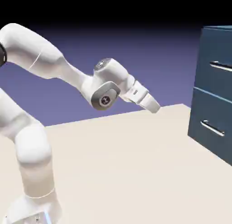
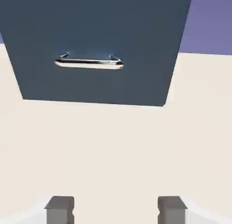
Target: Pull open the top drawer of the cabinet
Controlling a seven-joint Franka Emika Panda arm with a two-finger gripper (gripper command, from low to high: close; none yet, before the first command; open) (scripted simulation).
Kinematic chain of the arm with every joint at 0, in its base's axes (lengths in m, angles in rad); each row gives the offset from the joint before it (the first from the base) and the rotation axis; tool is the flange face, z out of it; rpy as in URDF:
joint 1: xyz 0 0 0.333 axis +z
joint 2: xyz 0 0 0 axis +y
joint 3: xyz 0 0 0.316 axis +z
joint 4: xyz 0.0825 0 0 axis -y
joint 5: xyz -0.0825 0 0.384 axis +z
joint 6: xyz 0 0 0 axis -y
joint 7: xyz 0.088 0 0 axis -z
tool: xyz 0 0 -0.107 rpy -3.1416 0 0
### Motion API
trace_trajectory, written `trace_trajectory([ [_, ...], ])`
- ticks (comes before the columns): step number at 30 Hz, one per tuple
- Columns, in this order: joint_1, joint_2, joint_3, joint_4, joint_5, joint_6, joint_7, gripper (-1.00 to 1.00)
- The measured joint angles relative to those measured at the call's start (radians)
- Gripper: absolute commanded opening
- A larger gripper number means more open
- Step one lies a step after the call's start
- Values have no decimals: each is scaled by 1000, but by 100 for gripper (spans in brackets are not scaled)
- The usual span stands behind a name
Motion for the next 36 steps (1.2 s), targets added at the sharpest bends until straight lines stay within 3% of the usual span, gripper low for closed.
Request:
trace_trajectory([
  [36, -207, 798, 369, 1071, -1552, -81, -1566, 0],
])
